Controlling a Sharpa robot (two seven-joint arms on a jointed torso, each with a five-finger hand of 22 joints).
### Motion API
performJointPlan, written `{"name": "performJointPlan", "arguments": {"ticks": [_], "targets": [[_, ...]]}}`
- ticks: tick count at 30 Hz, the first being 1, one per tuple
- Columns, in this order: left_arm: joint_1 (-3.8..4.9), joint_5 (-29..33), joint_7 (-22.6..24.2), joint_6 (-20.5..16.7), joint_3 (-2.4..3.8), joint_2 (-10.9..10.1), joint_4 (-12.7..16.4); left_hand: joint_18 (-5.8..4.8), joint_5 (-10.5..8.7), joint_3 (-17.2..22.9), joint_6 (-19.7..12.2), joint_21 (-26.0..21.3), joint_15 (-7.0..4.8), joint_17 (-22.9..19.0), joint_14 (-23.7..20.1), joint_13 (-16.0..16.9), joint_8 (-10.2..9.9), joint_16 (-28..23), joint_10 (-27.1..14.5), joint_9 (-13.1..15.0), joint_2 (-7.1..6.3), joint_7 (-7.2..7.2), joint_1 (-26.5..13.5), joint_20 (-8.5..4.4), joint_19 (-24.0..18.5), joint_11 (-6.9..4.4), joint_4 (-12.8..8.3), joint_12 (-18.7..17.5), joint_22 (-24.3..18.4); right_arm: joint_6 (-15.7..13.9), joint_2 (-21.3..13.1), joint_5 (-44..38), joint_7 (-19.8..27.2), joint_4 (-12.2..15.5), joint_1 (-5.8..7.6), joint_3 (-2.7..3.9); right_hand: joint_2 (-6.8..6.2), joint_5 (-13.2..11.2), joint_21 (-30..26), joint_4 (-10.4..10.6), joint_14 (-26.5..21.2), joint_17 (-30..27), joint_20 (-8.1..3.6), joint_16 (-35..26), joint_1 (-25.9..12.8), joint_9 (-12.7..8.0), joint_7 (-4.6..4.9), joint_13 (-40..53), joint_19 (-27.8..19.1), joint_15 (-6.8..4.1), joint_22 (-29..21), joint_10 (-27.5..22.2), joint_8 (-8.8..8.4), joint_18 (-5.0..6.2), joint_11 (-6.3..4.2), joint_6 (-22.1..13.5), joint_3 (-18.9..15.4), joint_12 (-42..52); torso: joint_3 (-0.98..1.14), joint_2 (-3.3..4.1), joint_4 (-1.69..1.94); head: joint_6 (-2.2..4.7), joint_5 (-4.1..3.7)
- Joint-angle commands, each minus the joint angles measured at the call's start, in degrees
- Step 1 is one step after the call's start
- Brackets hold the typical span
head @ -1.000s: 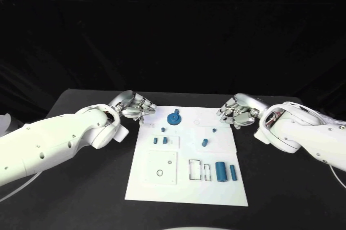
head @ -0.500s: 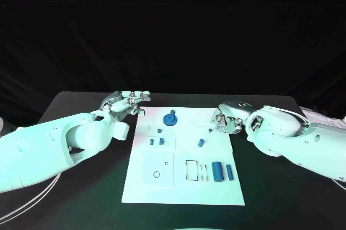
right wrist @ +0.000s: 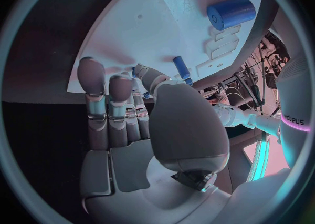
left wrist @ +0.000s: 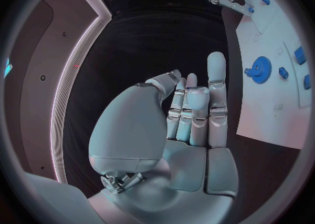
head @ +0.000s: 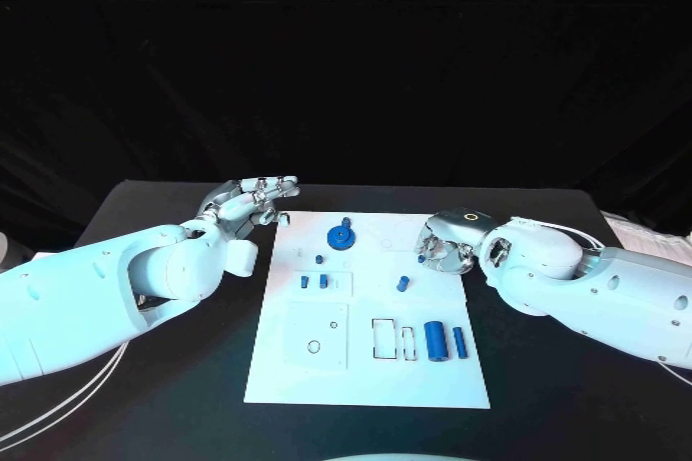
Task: Assemble the parts on the task board
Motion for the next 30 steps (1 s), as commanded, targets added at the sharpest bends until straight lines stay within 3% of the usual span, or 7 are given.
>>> {"name": "performJointPlan", "arguments": {"ticks": [1,8,11,19,30], "targets": [[0.03,0.99,1.10,1.16,0.02,-0.04,0.22,0.99,-0.25,-0.48,0.34,-0.26,0.16,-0.07,-0.36,0.07,0.31,0.01,0.29,0.07,0.05,-0.04,-0.44,-0.01,-0.22,-0.14,0.01,0.38,-0.09,2.04,0.33,-1.53,-0.32,-0.17,-0.13,-0.01,-0.36,-0.42,0.87,-0.04,1.10,0.65,0.06,0.85,0.17,0.10,-0.15,-0.02,-0.41,0.46,0.72,-0.23,-0.19,-0.32,-0.06,0.04,0.54,-0.01,0.03,-0.03,-0.07,-0.02,0.08],[0.03,1.00,0.99,1.01,0.02,-0.09,0.30,0.99,-0.24,-0.53,0.31,-0.27,0.15,-0.09,-0.37,0.07,0.31,0.02,0.28,0.06,0.02,-0.04,-0.42,-0.01,-0.22,-0.15,-0.03,0.41,-0.10,2.95,1.30,-1.68,-0.13,-0.90,-0.32,-0.08,0.21,-1.06,3.54,0.06,1.22,3.03,0.20,3.25,0.35,0.24,-0.27,0.00,-0.72,0.33,3.49,0.24,-0.08,-0.40,-0.26,0.75,1.41,0.06,0.05,-0.03,-0.03,-0.07,0.03],[0.03,1.00,0.87,0.95,0.02,-0.09,0.36,1.00,-0.24,-0.55,0.30,-0.27,0.14,-0.07,-0.37,0.07,0.31,0.04,0.28,0.06,0.02,-0.05,-0.38,-0.02,-0.21,-0.16,-0.07,0.43,-0.10,3.54,1.62,-1.78,-0.07,-1.15,-0.60,-0.12,0.99,-3.48,6.32,-0.02,1.57,5.75,0.24,5.71,0.80,0.41,-0.38,0.05,-0.54,0.16,6.61,0.99,0.08,-0.69,-0.43,1.56,2.52,0.19,0.03,0.01,0.02,-0.15,0.04],[0.03,1.00,0.55,0.80,0.01,-0.21,0.43,1.00,-0.22,-0.60,0.28,-0.28,0.13,-0.09,-0.38,0.07,0.32,0.06,0.26,0.06,0.01,-0.06,-0.33,-0.02,-0.21,-0.17,-0.13,0.48,-0.11,4.35,2.09,-2.91,-0.31,-1.34,-1.16,-0.15,2.59,-6.08,13.00,-0.81,2.20,12.41,-0.01,11.51,1.81,1.19,-0.77,0.28,0.29,-0.38,14.21,3.91,0.89,-1.52,-1.12,4.40,4.80,0.64,0.06,0.01,-0.11,-0.28,0.18],[0.03,1.00,0.23,0.59,0.01,-0.29,0.32,1.01,-0.22,-0.63,0.26,-0.28,0.13,-0.09,-0.38,0.06,0.32,0.08,0.25,0.05,0.00,-0.05,-0.31,-0.03,-0.20,-0.17,-0.16,0.50,-0.12,-1.12,1.96,-4.83,-1.70,-0.27,-1.31,-0.14,3.01,-6.90,17.00,-2.01,1.85,14.66,-0.07,13.95,1.81,1.84,-0.54,0.22,0.09,-0.39,18.59,5.01,0.57,-2.02,-1.11,5.02,6.68,0.05,0.06,-0.03,-0.09,-0.35,0.11]]}}
